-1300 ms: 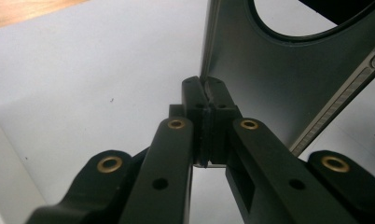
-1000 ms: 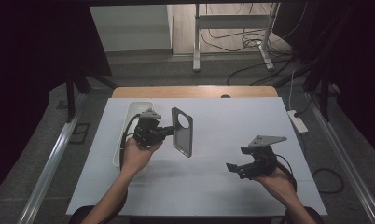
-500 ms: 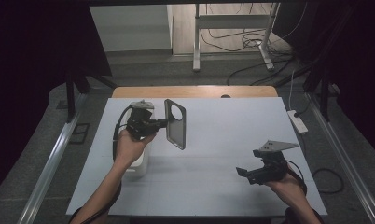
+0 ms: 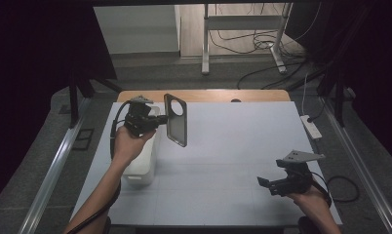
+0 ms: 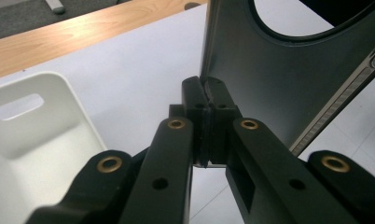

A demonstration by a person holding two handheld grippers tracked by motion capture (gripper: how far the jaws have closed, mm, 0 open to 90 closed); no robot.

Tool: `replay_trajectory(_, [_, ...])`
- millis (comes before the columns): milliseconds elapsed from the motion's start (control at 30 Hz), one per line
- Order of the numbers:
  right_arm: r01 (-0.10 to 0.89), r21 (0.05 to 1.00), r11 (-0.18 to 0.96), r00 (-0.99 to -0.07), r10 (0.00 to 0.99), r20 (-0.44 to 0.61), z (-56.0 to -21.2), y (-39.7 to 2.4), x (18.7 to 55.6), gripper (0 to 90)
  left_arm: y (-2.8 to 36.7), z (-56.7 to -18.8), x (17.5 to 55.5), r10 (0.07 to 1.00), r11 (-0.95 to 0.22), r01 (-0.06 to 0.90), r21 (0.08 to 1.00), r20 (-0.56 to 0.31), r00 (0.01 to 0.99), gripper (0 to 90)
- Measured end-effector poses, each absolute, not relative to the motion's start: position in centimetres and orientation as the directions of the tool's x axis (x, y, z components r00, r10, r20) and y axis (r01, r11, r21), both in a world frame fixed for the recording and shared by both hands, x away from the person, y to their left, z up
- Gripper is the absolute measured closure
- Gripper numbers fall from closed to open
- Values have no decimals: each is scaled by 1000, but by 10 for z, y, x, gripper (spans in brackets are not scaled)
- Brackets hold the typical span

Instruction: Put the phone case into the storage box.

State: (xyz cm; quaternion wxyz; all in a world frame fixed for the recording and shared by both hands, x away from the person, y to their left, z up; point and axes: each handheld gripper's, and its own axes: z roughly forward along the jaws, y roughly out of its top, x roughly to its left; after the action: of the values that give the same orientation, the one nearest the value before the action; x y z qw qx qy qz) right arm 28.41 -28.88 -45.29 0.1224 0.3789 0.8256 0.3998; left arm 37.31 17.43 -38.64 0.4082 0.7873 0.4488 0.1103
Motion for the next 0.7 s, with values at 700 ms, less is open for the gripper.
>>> replay_trajectory(700, [570, 764, 302, -591, 796, 126, -455, -319, 272, 0, 206, -373, 390, 850, -222, 640, 736, -176, 497, 890])
